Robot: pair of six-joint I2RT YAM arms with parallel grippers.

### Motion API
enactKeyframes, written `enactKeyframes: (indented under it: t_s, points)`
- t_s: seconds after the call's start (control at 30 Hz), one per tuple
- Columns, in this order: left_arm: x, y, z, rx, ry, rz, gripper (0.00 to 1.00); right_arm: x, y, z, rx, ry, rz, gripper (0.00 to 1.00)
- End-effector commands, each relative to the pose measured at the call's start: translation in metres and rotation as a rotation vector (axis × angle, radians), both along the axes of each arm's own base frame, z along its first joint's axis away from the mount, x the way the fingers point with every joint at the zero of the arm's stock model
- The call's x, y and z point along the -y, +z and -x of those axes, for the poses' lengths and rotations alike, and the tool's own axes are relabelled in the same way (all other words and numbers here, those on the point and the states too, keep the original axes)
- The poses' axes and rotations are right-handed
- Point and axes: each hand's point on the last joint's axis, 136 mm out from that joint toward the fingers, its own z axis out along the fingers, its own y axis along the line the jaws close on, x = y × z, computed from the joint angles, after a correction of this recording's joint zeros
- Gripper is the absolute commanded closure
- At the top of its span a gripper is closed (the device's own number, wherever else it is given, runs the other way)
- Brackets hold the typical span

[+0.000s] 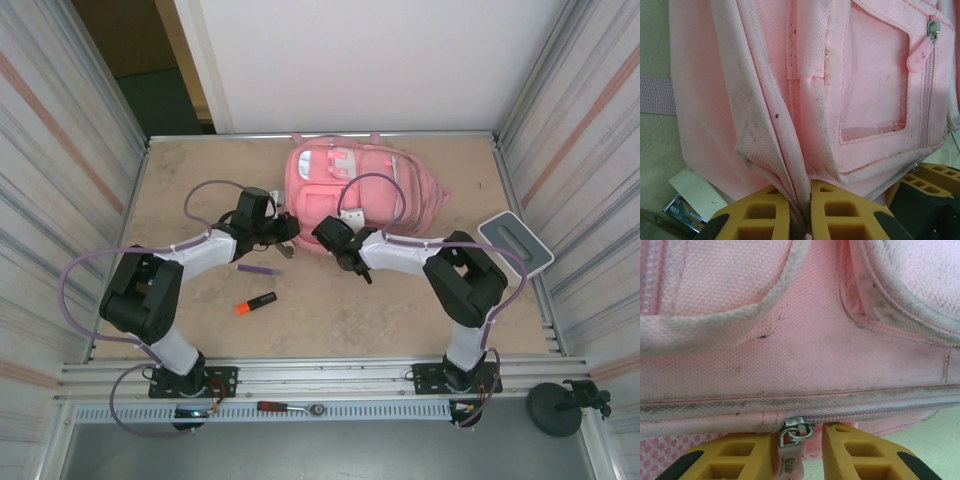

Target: Pack books, pencil case, and school supplies into a backpack

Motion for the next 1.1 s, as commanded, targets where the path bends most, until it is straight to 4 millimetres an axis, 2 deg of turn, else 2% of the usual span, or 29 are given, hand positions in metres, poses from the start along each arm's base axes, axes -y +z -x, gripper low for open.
enactKeyframes:
  t_s: [0.0, 0.27, 0.4, 0.73, 1.07]
  points:
    - [0.001, 0.016, 0.005, 0.047, -0.04, -0.025, 1.0, 0.016, -0.001, 0.005, 0.002, -0.031, 0.08, 0.78]
    - [-0.009, 0.017, -0.002, 0.058, -0.022, -0.05, 1.0, 0.024, 0.011, 0.007, 0.022, -0.024, 0.087, 0.92]
    - [-0.013, 0.018, -0.006, 0.06, -0.015, -0.052, 1.0, 0.018, 0.014, 0.007, 0.019, 0.029, 0.036, 0.96]
    - [-0.013, 0.016, -0.005, 0.054, -0.025, -0.047, 1.0, 0.004, 0.0, 0.001, 0.001, 0.095, 0.002, 0.87]
    - [-0.012, 0.015, -0.004, 0.051, -0.031, -0.041, 1.0, 0.006, -0.009, -0.003, 0.005, 0.099, 0.014, 0.84]
